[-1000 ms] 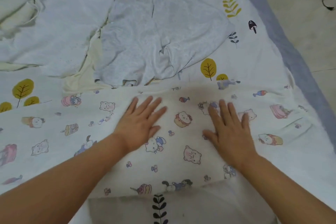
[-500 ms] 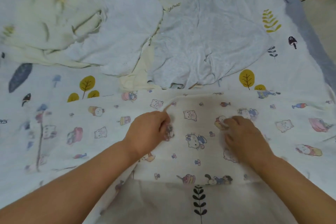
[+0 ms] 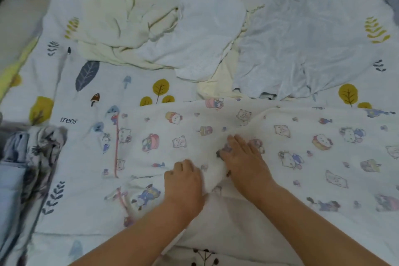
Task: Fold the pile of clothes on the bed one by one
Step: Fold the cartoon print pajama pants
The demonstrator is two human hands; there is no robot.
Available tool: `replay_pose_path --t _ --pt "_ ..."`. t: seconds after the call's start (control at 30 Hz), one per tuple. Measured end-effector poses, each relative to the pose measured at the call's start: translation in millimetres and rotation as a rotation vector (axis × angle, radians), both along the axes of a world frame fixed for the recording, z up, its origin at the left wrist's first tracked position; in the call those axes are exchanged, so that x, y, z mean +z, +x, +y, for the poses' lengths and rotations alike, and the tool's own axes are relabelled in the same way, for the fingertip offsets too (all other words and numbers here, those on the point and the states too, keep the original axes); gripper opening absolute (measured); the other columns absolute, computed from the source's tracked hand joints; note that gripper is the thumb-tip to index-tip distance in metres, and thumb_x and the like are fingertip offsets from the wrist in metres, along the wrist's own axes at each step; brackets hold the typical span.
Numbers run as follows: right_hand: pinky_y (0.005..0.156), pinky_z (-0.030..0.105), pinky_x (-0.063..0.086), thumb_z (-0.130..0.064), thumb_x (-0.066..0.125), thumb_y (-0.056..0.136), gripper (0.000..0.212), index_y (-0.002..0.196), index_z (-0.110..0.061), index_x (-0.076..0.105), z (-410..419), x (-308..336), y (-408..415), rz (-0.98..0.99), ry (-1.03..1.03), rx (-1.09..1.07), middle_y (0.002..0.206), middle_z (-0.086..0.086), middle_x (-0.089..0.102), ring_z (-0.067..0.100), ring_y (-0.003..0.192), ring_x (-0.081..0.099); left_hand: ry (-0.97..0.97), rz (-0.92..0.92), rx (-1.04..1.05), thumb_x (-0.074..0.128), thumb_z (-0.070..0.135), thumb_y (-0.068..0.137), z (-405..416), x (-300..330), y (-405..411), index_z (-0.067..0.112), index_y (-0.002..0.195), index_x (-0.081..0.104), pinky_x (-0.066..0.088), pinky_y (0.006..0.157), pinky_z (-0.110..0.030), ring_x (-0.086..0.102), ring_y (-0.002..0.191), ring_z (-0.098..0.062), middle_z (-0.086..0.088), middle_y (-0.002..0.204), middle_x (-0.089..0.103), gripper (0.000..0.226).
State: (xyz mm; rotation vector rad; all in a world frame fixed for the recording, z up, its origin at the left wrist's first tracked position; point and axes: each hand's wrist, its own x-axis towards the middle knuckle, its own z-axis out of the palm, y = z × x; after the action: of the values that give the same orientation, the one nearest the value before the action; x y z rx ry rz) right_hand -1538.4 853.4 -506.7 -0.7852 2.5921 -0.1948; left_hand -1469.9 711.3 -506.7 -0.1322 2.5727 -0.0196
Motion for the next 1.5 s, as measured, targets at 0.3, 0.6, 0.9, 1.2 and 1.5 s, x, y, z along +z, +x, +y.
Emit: replay_pose_path --t 0.3,0.6,0.9,1.2,1.5 --pt "0.080 0.032 0.034 -0.034 0.042 0.097 0.020 0.082 -0.023 0.048 -32.6 46.9 -46.9 0.031 -0.087 -0.068 0.077 -0.002 0.056 0.022 0.078 0.055 0.490 0.015 0.222 0.054 0.016 0.083 -105.5 58.9 -37.9 0.019 0.086 0.048 0.037 0.055 -0.023 0.050 0.070 -0.014 0.003 0.079 0.053 0.008" --pt "0.073 0.036 0.034 -0.033 0.042 0.097 0.026 0.083 -0.013 0.049 -79.5 46.0 -101.4 0.206 -0.048 -0.235 0.083 0.008 0.059 0.027 0.079 0.050 0.127 -0.161 0.180 0.056 0.012 0.079 -229.0 86.8 -92.2 0.017 0.073 0.057 0.043 0.060 -0.023 0.056 0.073 -0.020 -0.002 0.077 0.061 0.008" --pt "0.104 0.046 0.023 -0.031 0.049 0.093 0.049 0.138 -0.014 0.038 -101.4 1.4 -94.3 0.289 0.065 -0.220 0.136 0.015 0.040 0.031 0.127 0.034 0.242 0.229 0.812 0.063 0.056 0.077 -220.4 4.9 -59.6 0.001 0.117 0.044 0.044 0.085 -0.041 0.054 0.105 -0.038 -0.019 0.114 0.053 0.070" --pt "0.073 0.043 0.041 -0.003 0.066 0.077 0.004 0.077 0.001 0.066 -119.5 -9.6 -110.0 0.465 -0.146 -0.126 0.083 0.019 0.062 0.037 0.081 0.057 0.436 0.719 0.758 0.061 0.027 0.085 -234.6 -9.6 -55.7 0.014 0.060 0.033 0.031 0.045 -0.028 0.046 0.048 -0.029 -0.003 0.061 0.037 0.040" --pt "0.111 0.055 0.010 -0.040 0.040 0.096 0.028 0.096 -0.015 0.051 -142.8 -14.7 -107.5 0.125 0.187 0.006 0.093 0.002 0.056 0.024 0.111 0.048 0.883 -0.015 1.045 0.066 0.030 0.083 -230.8 -6.3 -41.4 0.009 0.091 0.068 0.050 0.067 -0.028 0.066 0.068 -0.023 -0.011 0.083 0.074 0.022"
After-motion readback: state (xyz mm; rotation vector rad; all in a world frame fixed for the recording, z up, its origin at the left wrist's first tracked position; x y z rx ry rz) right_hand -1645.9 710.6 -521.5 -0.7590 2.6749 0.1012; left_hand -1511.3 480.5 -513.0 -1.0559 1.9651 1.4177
